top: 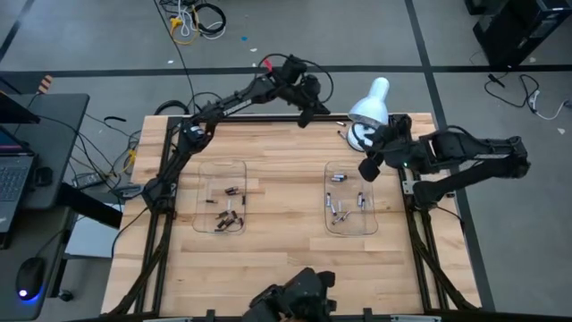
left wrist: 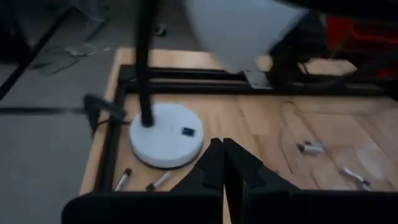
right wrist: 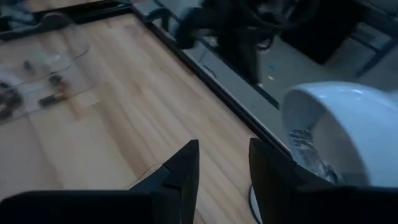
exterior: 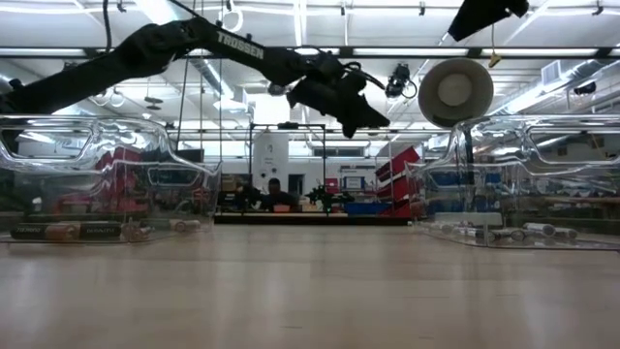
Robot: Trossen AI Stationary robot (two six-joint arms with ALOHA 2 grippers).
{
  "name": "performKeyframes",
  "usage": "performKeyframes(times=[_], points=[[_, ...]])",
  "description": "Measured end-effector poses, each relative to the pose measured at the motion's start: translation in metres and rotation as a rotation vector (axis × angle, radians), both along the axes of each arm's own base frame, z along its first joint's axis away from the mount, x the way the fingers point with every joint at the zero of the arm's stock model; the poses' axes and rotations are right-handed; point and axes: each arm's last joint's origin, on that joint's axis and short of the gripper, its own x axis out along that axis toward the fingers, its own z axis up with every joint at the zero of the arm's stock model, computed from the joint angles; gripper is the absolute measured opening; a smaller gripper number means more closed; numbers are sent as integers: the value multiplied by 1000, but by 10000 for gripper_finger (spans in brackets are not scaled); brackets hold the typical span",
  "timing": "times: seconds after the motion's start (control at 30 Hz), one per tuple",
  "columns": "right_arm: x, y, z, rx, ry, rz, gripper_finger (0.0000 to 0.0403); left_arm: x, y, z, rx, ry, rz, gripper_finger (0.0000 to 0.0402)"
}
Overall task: Sort batteries
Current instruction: Put the silver battery into the right transparent bin
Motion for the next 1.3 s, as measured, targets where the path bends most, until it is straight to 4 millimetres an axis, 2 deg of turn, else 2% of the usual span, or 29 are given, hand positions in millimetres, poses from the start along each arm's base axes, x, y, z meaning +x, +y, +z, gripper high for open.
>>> performKeyframes(times=[0.13, 0.27, 0.3, 0.47, 0.63, 0.77, 0.9, 1.0, 1.2, 1.3], points=[[5, -14, -3, 16, 38, -30, 105, -18, 2, 20, -6, -6, -39, 0], [19, -22, -2, 27, 12, 33, 73, -50, 22, 63, 114, -86, 67, 0], [23, -23, 0, 21, -10, 49, 63, -56, 26, 69, 134, -92, 95, 0], [50, -35, -5, 44, -29, 142, 7, -81, 39, 76, 129, -87, 68, 0], [80, -60, -22, 92, 87, 141, 6, -94, 40, 89, 176, -102, 46, 0], [101, -82, -9, 58, 135, 122, 2, -99, 44, 88, 193, -91, 55, 0], [116, -111, 6, 65, 189, 62, 0, -139, 53, 126, 235, -148, 151, 0], [131, -136, 9, 73, 270, 32, 0, -173, 56, 154, 252, -190, 218, 0], [175, -175, -17, 134, 503, 21, 0, -233, 58, 204, 225, -310, 390, 0], [197, -189, -36, 139, 602, -16, 0, -248, 56, 216, 230, -342, 424, 0]])
